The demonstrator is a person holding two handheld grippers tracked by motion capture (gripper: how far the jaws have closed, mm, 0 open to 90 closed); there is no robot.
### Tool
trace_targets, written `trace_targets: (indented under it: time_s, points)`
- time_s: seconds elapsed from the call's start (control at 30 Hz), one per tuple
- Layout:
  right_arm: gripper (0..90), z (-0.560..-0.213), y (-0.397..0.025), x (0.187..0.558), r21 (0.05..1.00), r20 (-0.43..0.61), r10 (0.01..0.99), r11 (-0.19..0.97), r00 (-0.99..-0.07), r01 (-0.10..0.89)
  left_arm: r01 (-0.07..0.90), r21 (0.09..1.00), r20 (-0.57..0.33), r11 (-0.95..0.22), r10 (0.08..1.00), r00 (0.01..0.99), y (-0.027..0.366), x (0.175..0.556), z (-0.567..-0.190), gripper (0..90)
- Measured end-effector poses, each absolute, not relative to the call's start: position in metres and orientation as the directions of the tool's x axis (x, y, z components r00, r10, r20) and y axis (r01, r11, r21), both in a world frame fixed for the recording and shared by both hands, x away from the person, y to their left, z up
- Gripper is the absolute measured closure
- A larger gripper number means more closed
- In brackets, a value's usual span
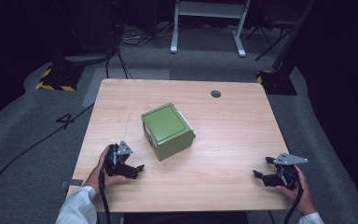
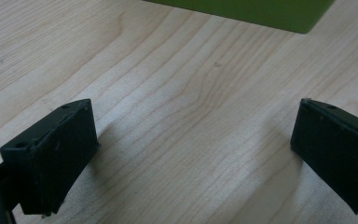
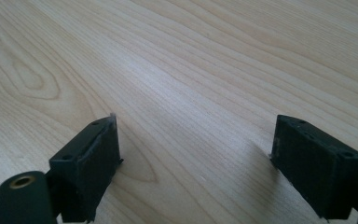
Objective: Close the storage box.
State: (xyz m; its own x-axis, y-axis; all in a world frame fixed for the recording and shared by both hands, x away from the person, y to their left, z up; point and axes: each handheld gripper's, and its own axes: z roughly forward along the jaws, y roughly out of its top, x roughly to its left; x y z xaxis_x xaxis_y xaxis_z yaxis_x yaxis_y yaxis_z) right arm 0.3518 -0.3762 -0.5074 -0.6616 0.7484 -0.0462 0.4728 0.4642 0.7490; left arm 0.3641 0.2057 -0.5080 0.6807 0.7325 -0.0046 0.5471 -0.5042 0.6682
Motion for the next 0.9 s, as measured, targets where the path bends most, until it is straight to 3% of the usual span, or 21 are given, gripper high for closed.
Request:
trace_targets:
  time_s: [0.6,0.9]
  points:
    - [16.7,-0.502,-0.381,0.364,0.746,0.011,0.758,0.428,-0.652,0.510,0.539,0.669,-0.008,-0.511,0.721,0.693,0.206,0.364,-0.508,0.5]
    - [22.7,-0.461,-0.361,0.394,0.777,-0.037,0.740,0.444,-0.672,0.446,0.542,0.667,-0.009,-0.511,0.722,0.692,0.206,0.364,-0.508,0.6]
